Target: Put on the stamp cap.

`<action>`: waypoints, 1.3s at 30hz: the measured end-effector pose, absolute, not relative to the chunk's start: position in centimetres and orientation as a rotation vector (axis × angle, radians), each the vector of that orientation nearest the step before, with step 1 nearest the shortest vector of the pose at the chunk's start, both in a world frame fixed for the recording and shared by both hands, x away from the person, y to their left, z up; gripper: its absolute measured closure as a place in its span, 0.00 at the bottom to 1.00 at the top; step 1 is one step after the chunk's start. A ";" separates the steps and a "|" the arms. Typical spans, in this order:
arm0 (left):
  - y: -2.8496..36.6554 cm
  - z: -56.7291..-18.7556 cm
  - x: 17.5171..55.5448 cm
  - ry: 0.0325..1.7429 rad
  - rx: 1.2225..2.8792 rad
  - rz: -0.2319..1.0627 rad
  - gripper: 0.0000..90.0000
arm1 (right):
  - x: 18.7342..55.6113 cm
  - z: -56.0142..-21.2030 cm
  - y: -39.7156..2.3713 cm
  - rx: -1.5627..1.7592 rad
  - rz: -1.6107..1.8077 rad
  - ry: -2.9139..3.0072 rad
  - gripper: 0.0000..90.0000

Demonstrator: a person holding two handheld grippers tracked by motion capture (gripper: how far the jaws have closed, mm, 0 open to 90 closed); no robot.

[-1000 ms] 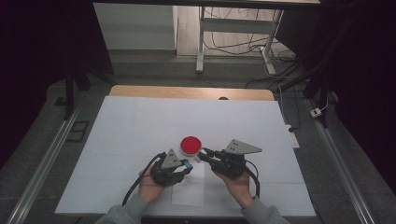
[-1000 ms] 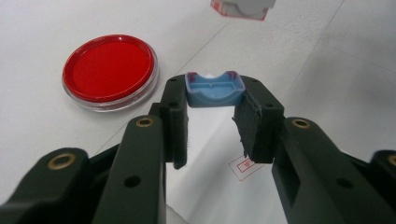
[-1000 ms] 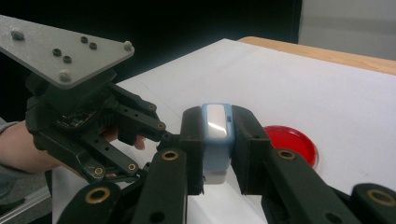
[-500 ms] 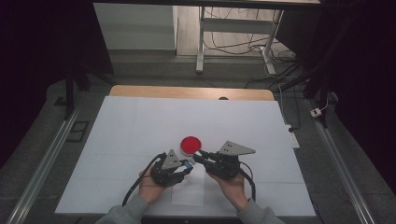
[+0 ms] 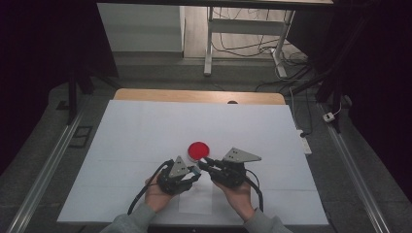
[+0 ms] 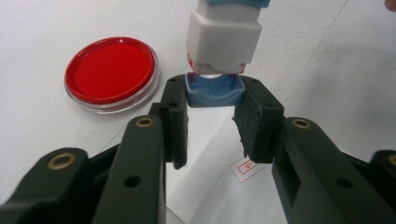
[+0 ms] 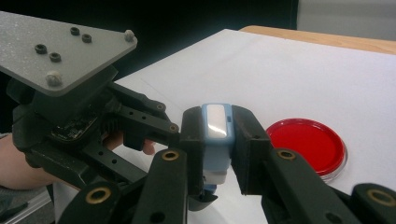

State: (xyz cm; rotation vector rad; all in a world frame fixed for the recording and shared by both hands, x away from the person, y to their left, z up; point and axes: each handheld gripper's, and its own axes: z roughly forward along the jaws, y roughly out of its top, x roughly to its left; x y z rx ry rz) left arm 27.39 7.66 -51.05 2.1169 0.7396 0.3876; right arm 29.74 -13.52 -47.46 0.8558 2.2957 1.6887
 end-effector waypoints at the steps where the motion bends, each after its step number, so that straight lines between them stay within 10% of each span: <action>1: 7.7 -51.0 27.4 0.740 2.116 0.388 0.73 | 29.7 -47.5 -13.5 0.860 1.686 2.295 0.83; 39: 7.4 -51.2 27.1 0.744 2.117 0.463 0.73 | 29.7 -47.9 -13.0 1.018 1.689 2.269 0.83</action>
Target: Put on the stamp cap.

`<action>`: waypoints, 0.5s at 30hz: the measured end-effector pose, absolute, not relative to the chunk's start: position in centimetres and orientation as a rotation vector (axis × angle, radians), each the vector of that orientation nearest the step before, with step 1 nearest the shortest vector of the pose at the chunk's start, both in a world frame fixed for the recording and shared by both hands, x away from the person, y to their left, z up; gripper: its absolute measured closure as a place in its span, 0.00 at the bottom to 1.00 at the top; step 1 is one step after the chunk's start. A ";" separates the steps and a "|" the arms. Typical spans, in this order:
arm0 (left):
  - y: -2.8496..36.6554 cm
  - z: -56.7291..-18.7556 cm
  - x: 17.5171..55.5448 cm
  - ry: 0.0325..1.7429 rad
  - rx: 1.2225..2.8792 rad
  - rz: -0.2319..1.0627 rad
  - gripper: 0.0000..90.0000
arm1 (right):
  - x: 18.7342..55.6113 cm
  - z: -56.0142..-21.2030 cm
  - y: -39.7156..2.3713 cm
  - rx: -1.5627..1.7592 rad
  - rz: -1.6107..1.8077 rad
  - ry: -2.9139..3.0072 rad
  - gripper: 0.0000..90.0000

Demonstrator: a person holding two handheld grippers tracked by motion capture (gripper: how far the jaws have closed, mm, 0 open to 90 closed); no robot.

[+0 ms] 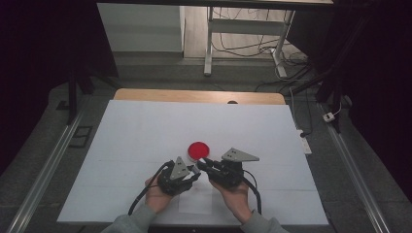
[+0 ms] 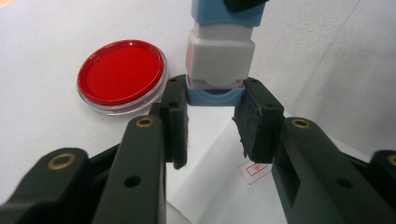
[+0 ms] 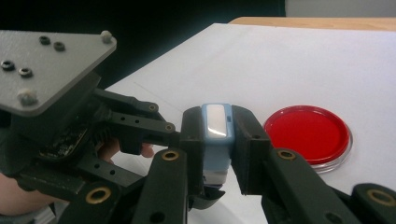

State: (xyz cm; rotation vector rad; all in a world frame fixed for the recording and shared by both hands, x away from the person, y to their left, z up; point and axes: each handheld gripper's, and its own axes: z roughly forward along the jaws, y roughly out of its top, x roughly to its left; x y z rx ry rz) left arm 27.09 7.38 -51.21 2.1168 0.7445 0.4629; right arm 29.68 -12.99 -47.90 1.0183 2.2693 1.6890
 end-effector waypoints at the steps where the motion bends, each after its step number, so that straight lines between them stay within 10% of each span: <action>1: 7.4 -51.2 27.1 0.742 2.119 0.469 0.73 | 29.7 -47.9 -13.0 1.031 1.694 2.268 0.83; 15: 7.2 -51.2 26.9 0.738 2.123 0.504 0.73 | 29.6 -48.1 -12.9 1.053 1.688 2.262 0.83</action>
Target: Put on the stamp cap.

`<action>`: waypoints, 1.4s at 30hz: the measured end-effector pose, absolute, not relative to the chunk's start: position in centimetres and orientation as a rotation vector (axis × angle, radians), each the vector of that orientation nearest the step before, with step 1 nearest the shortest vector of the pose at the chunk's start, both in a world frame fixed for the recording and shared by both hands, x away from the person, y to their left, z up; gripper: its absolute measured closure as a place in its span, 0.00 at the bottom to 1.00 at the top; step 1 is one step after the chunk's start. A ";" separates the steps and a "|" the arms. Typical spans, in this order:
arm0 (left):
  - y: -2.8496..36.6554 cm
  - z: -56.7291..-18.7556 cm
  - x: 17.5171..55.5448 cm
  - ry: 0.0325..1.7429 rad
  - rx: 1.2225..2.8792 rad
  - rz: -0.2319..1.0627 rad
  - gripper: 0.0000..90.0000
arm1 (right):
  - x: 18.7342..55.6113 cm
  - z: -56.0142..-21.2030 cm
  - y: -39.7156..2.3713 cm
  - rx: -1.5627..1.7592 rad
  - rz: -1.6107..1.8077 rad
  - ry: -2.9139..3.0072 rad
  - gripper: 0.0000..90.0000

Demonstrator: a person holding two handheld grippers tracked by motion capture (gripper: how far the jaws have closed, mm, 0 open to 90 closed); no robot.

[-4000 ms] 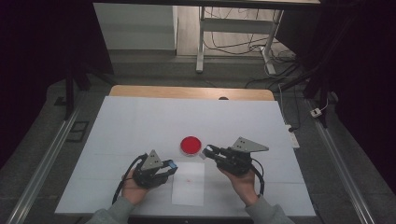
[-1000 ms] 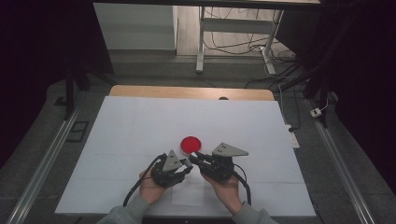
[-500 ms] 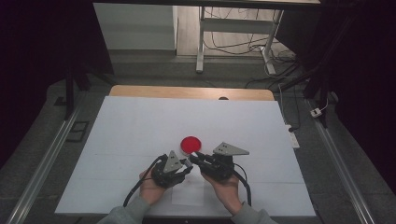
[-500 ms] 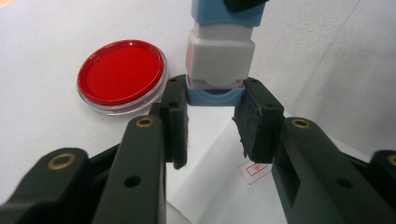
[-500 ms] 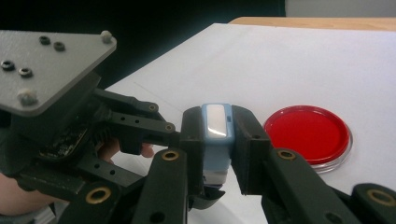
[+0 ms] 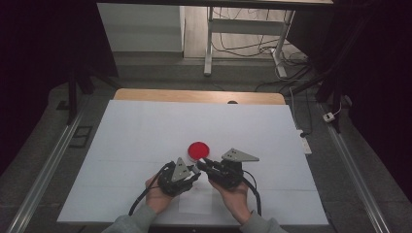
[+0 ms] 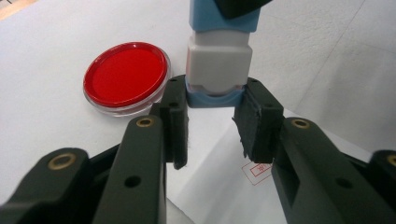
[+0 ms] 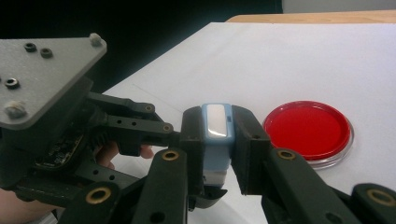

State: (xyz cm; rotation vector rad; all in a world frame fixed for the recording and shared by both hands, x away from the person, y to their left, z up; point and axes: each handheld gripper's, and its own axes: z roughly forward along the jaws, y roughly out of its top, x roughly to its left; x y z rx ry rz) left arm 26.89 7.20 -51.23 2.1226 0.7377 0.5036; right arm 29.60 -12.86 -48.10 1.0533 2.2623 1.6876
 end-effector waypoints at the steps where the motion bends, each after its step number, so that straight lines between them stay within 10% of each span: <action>1: 7.2 -51.2 26.9 0.737 2.123 0.504 0.73 | 29.6 -48.1 -12.9 1.051 1.688 2.264 0.83; 42: 7.2 -51.4 26.7 0.731 2.122 0.518 0.72 | 29.6 -48.3 -12.8 1.010 1.665 2.300 0.84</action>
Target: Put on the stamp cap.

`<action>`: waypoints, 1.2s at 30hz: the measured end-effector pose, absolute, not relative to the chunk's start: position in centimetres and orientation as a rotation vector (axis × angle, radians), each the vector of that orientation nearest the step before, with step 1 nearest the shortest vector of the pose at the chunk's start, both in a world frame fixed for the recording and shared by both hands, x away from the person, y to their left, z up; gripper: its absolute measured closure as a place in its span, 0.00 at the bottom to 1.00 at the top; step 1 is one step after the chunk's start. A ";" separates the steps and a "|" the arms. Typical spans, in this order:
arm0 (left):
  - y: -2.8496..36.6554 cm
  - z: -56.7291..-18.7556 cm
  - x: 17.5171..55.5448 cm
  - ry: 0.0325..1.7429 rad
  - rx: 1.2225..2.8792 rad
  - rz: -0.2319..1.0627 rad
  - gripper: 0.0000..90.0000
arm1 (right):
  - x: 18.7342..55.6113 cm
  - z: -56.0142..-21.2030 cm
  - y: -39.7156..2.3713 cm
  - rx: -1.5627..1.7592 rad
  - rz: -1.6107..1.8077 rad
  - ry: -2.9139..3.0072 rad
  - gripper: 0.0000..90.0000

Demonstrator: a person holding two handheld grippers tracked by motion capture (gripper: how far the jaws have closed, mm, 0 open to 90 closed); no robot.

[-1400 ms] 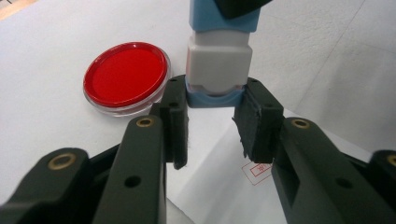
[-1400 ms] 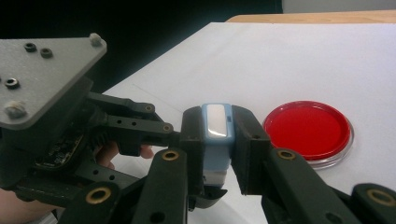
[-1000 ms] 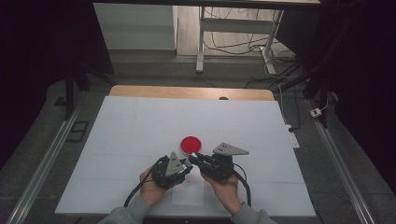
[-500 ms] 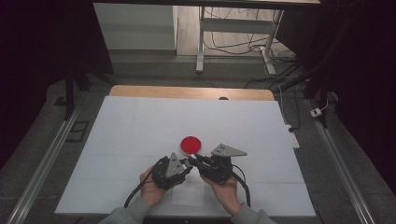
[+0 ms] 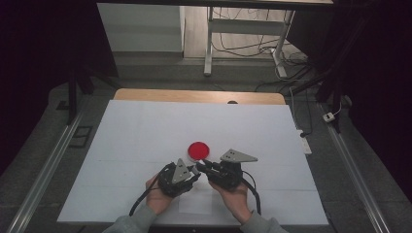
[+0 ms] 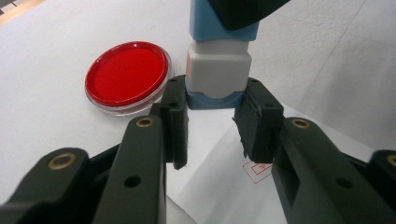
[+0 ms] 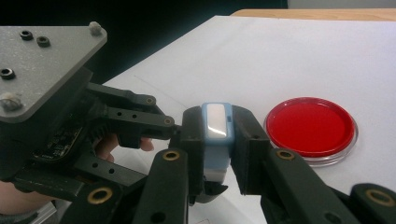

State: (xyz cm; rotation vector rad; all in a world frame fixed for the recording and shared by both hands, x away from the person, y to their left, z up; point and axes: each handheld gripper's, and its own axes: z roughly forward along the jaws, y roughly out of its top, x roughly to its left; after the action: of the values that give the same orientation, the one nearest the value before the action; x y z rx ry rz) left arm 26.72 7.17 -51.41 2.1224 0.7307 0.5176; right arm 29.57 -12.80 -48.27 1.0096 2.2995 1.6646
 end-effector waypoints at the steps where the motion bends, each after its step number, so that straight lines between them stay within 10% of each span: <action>1: 7.2 -51.4 26.7 0.729 2.121 0.513 0.72 | 29.6 -48.3 -12.8 1.010 1.668 2.298 0.84; 36: 9.9 -50.8 26.6 0.820 2.078 0.402 0.27 | 30.2 -47.5 -14.3 0.962 1.700 2.249 0.84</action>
State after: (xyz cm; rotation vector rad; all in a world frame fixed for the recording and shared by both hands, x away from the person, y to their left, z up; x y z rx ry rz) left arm 26.60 9.88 -50.82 2.0784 0.8201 0.4016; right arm 30.19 -14.27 -47.54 0.9620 2.2494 1.6996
